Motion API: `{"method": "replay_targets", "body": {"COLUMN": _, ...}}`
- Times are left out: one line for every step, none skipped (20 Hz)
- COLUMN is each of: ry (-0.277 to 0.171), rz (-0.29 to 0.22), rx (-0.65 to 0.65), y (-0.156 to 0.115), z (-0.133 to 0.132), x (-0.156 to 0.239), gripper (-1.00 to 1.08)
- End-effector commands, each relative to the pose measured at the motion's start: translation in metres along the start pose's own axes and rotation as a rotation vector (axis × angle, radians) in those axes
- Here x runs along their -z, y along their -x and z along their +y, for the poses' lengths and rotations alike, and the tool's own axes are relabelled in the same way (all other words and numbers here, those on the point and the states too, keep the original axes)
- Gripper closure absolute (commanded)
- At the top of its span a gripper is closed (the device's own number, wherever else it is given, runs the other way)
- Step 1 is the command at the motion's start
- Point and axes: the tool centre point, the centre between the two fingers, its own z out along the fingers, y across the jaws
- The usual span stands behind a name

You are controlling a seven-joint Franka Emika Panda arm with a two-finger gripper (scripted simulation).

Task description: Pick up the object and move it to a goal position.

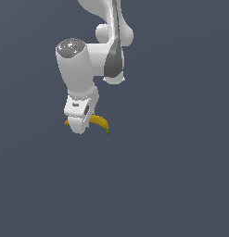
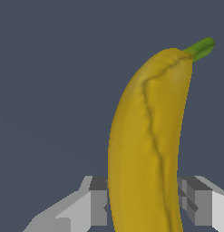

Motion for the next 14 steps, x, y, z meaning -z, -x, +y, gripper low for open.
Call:
{"method": "replay_targets", "body": {"ry": 0.002, "rz": 0.001, "rx": 0.001, "y": 0.017, "z": -0.001, "x": 0.028, "gripper": 1.08}}
{"method": "replay_targets", "body": {"ry": 0.002, "rz": 0.001, "rx": 0.001, "y": 0.024, "z": -0.001, "x": 0.039, "gripper": 1.08}}
{"method": "replay_targets", "body": {"ry": 0.002, "rz": 0.002, "rx": 0.001, "y": 0.031, "z": -0.001, "x": 0.049, "gripper": 1.08}}
{"method": "replay_targets", "body": {"ry": 0.002, "rz": 0.002, "rx": 0.001, "y": 0.038, "z": -0.002, "x": 0.060, "gripper": 1.08}}
{"method": "replay_targets", "body": {"ry": 0.002, "rz": 0.002, "rx": 0.001, "y": 0.045, "z": -0.002, "x": 0.071, "gripper": 1.08}}
{"method": "replay_targets", "body": {"ry": 0.002, "rz": 0.002, "rx": 0.001, "y": 0.051, "z": -0.002, "x": 0.081, "gripper": 1.08}}
{"method": "replay_targets", "body": {"ry": 0.002, "rz": 0.002, "rx": 0.001, "y": 0.058, "z": -0.002, "x": 0.092, "gripper": 1.08}}
{"method": "replay_targets", "body": {"ry": 0.002, "rz": 0.002, "rx": 0.001, "y": 0.065, "z": -0.002, "x": 0.102, "gripper": 1.08}}
{"method": "replay_targets", "body": {"ry": 0.002, "rz": 0.002, "rx": 0.001, "y": 0.072, "z": -0.002, "x": 0.112, "gripper": 1.08}}
{"method": "replay_targets", "body": {"ry": 0.002, "rz": 0.003, "rx": 0.000, "y": 0.078, "z": -0.002, "x": 0.123, "gripper": 1.08}}
{"method": "replay_targets", "body": {"ry": 0.002, "rz": 0.003, "rx": 0.000, "y": 0.085, "z": -0.002, "x": 0.132, "gripper": 1.08}}
{"method": "replay_targets", "body": {"ry": 0.002, "rz": 0.002, "rx": 0.000, "y": 0.091, "z": -0.002, "x": 0.142, "gripper": 1.08}}
{"method": "replay_targets", "body": {"ry": 0.002, "rz": 0.002, "rx": 0.000, "y": 0.097, "z": -0.002, "x": 0.151, "gripper": 1.08}}
{"method": "replay_targets", "body": {"ry": 0.002, "rz": 0.002, "rx": 0.000, "y": 0.102, "z": -0.002, "x": 0.159, "gripper": 1.08}}
